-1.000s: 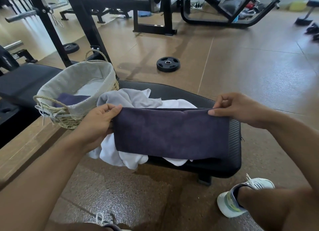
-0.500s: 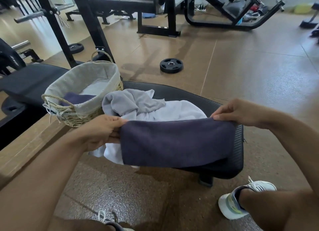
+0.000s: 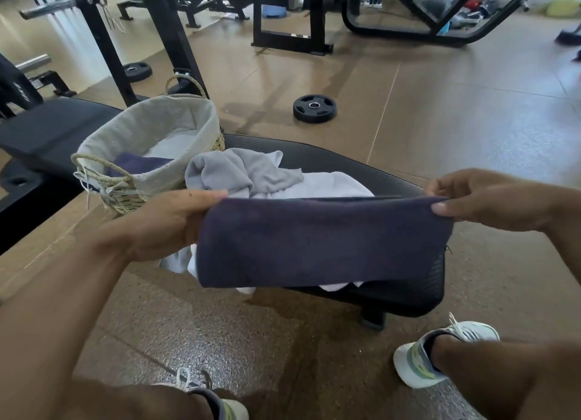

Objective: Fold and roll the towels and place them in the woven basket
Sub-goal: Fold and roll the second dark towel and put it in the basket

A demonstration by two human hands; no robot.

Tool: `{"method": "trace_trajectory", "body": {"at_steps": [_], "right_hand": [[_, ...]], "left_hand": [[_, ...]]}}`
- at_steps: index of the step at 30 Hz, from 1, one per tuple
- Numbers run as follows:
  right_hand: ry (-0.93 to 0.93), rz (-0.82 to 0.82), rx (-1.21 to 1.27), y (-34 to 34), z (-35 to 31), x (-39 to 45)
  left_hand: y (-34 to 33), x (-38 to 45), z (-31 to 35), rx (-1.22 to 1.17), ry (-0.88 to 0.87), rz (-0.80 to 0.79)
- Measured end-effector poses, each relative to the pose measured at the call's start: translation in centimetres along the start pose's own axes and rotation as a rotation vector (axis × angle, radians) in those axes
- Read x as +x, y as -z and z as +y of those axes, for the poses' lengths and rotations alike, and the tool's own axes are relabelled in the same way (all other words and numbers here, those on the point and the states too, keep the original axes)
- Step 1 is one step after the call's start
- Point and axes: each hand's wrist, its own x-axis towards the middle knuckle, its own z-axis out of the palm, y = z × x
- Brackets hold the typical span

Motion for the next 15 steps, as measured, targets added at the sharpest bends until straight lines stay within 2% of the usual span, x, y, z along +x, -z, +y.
{"method": "trace_trajectory", "body": {"at_steps": [1, 3, 5, 8, 11, 15], "right_hand": [[-0.038, -0.06, 0.075, 0.3, 0.0, -0.2], [-0.095, -0.082, 0.093, 0.8, 0.2, 0.0], [-0.138, 0.017, 0.042, 0.9, 0.4, 0.8], [-0.143, 0.241, -0.096, 0.2, 0.8, 1.9], [-0.161, 0.378, -0.228, -0.5, 1.0, 2.6], [-0.211, 0.43, -0.211, -1.3, -0.1, 2.3]], "left_hand": [[0.0, 0.3, 0.0, -0.05, 0.018, 0.01], [-0.1, 0.7, -0.2, 0.034, 0.034, -0.032], [-0.3, 0.8, -0.5, 0.2, 0.054, -0.029], [-1.1, 1.7, -1.0, 0.354, 0.02, 0.146], [-2.2, 2.4, -0.9, 0.319, -0.019, 0.259], [-3.0, 2.4, -0.9, 0.233, -0.051, 0.372]]}}
